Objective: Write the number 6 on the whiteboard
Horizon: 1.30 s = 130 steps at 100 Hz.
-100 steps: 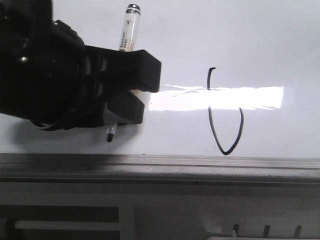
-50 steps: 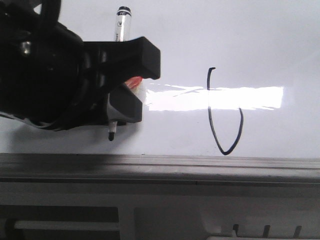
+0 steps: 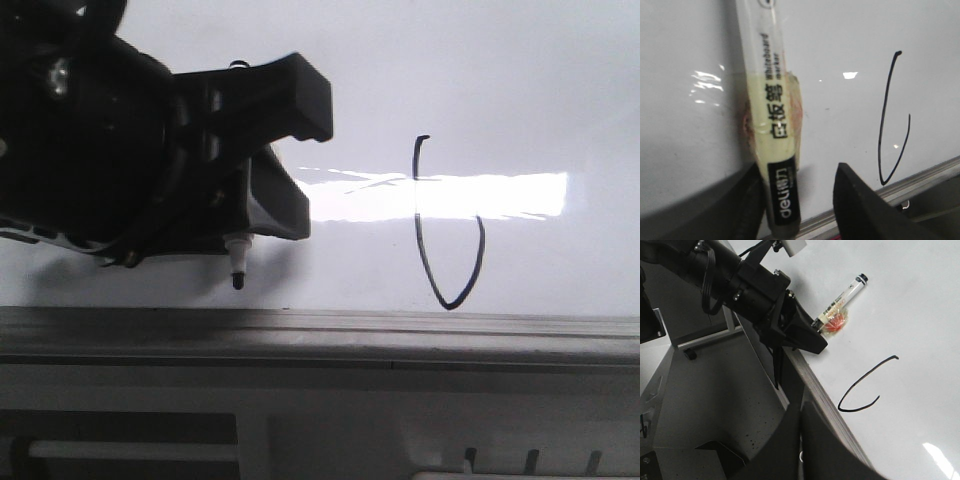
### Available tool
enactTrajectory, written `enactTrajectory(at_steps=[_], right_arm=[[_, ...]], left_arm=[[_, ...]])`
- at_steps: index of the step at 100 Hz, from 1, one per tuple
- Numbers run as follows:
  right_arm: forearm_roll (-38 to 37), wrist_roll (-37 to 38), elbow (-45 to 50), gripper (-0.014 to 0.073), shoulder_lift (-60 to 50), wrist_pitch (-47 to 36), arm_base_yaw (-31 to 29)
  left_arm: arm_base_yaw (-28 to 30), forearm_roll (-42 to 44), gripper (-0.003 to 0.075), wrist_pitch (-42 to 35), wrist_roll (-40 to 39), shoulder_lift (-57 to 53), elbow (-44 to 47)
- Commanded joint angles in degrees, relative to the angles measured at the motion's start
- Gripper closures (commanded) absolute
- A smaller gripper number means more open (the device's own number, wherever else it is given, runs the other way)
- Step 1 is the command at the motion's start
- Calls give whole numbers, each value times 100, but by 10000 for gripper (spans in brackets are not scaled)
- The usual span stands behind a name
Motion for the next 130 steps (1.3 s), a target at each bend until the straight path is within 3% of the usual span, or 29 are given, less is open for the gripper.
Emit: enactTrajectory(at_steps=[1,11,21,80,97,118,130], right_arm=[[87,1,-138,656,0,-405,-48],[87,1,-138,656,0,-415,-48],[87,1,-138,656,0,-436,-48],[112,10,-138,656,-147,-438,-48],[-102,10,-138,656,-743,-510,-48],[-1160,10,-6,656,-2019,-368,-48],[-1365,96,297,656,-2809,-199,-48]], left_arm=[[97,-192,295,-798,-26,75,0],[97,-192,182,-835,-26,75,0],[97,-192,140,-835,-26,75,0],[97,-281,150,-643,-13,-867,-22],[97,-266,251,-235,445,-1360,-22],[97,-253,449,320,1569,-2251,154],[97,-183,594,744,1811,-2771,415]])
